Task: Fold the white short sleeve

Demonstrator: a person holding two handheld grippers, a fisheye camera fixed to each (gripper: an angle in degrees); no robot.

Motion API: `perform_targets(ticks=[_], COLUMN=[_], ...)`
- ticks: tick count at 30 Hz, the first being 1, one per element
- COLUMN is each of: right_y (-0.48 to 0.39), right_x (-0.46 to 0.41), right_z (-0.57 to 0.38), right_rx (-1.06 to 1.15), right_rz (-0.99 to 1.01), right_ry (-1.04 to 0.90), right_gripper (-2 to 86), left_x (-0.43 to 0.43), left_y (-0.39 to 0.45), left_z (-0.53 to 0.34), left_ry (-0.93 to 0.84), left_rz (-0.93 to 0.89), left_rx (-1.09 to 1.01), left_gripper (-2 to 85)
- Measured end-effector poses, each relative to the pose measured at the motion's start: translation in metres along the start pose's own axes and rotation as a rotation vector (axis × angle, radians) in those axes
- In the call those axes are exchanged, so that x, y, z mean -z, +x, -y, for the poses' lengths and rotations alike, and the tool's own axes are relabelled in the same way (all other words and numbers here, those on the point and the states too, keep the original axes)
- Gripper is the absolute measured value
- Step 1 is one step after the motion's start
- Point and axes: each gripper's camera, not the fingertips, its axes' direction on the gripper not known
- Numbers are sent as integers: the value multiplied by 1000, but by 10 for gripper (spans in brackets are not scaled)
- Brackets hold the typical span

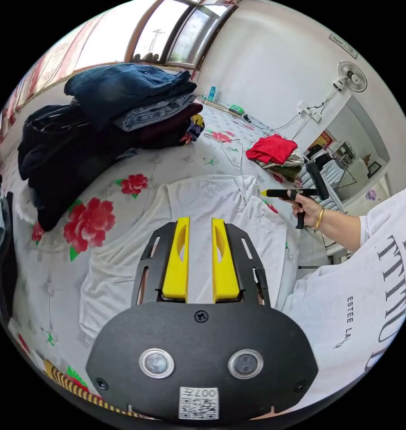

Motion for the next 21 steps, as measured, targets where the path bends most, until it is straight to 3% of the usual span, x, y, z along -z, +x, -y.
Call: perform_targets(ticks=[10,15,21], right_y=[4,71,143], right_x=[-63,-44,-61], right_z=[-10,-44,-93], right_rx=[73,-71,-294], right_rz=[-100,104,355], right_ry=[42,129,105], right_gripper=[11,0,-2], left_x=[-124,-163,-200], left_y=[70,92,104], left_z=[158,182,199], left_ry=[-151,-233,-306], left_rz=[-75,-36,-70], left_rx=[-133,-189,-210], left_gripper=[61,61,58])
